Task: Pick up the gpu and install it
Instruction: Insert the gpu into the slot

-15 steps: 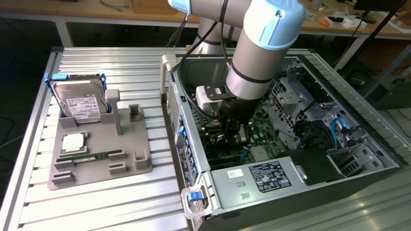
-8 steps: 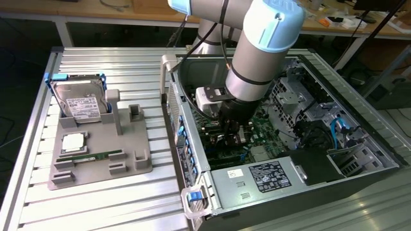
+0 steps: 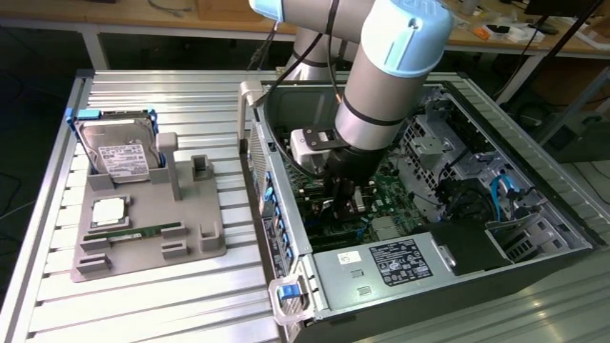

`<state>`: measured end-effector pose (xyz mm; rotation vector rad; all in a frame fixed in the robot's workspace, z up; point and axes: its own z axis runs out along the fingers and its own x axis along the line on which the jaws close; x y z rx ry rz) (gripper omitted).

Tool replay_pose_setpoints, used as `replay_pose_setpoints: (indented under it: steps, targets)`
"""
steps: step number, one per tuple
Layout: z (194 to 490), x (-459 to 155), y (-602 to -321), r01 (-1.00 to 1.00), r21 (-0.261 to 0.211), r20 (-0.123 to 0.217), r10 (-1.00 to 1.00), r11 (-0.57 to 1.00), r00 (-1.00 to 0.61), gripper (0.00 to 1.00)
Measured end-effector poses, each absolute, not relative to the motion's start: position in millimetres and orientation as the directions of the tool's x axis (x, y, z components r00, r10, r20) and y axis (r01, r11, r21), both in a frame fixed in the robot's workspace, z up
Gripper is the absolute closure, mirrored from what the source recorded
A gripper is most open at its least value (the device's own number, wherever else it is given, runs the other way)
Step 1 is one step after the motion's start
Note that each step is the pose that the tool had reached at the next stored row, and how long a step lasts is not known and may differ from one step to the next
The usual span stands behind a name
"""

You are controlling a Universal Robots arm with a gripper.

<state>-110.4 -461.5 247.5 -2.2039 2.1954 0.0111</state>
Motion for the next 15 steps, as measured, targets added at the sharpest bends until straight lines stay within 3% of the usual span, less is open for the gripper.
replay_pose_setpoints:
  steps: [15]
  targets:
    - [268.3, -110.5, -461.4, -1.0, -0.03, -0.027, -1.0, -0.003, 0.004, 0.53]
